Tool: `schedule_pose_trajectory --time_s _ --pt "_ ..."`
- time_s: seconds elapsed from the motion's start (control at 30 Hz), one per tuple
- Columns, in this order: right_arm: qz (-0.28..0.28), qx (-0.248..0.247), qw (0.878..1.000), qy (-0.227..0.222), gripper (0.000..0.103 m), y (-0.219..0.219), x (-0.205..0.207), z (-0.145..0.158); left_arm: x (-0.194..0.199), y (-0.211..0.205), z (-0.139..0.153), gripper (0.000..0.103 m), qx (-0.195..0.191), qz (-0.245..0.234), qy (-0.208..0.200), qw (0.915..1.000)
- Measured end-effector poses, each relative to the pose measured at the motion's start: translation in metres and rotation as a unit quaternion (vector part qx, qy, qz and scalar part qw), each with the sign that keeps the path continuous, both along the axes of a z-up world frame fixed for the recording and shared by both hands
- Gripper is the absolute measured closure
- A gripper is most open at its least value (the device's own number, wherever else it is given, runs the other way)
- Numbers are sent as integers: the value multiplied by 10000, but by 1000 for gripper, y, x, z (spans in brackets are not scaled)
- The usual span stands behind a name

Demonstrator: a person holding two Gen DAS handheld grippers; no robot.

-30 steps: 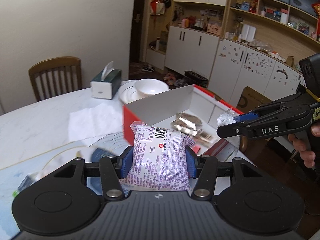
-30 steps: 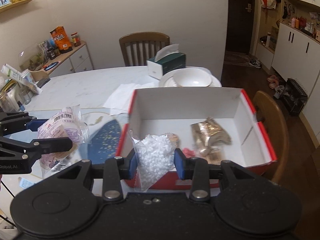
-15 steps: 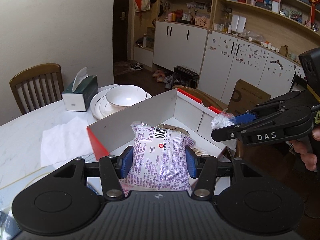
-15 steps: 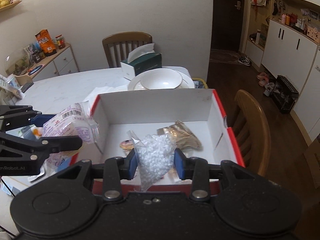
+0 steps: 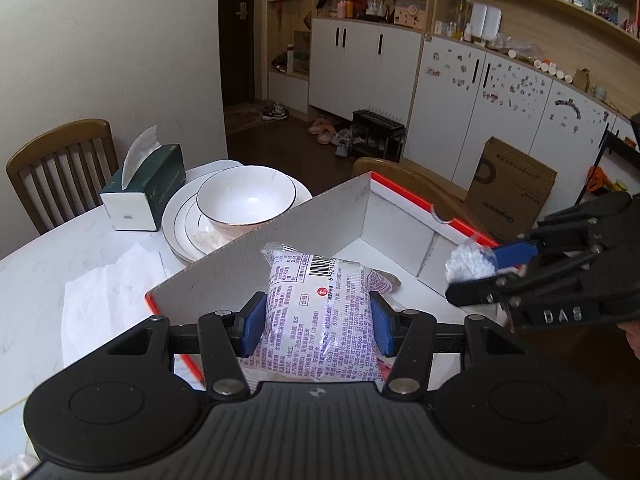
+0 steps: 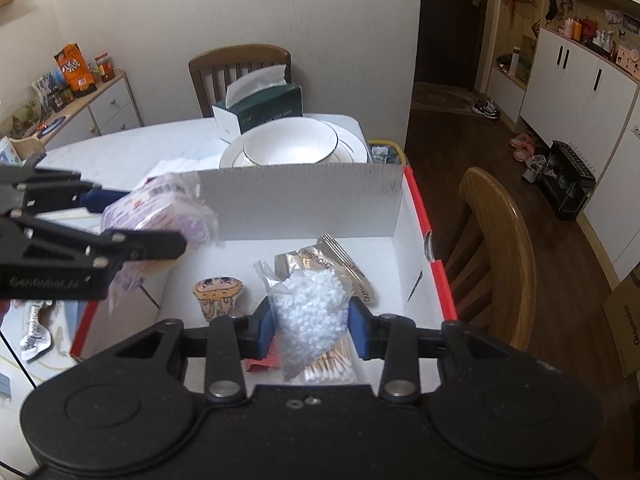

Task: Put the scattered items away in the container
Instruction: 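Carry the bead bag and snack bag with both tools over the box, then open both tools to drop the bead bag and snack bag into the box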

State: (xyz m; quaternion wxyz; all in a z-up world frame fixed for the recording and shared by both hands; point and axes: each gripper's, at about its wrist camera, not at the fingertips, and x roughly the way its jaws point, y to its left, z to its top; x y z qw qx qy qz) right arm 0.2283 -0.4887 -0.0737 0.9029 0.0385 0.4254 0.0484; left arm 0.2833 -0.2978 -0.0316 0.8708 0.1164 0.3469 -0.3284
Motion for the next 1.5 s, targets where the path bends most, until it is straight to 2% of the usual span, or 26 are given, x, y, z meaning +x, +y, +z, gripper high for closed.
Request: schedule_pose_trajectory --time_s 0.43,0.93,1.2,1.5 --pt "276 -152 9984 472 66 1 24 -35 43 -37 -39 51 622 -106 307 9975" --pt "669 -335 9933 877 66 10 41 -65 59 -54 -73 51 1152 -215 665 9909" --pt "733 -331 9916 1013 66 12 43 -74 69 -56 -81 50 1229 -204 1050 9866" --pt "681 -236 9921 1026 64 10 45 -77 68 -55 -81 49 1270 -219 1106 9855"
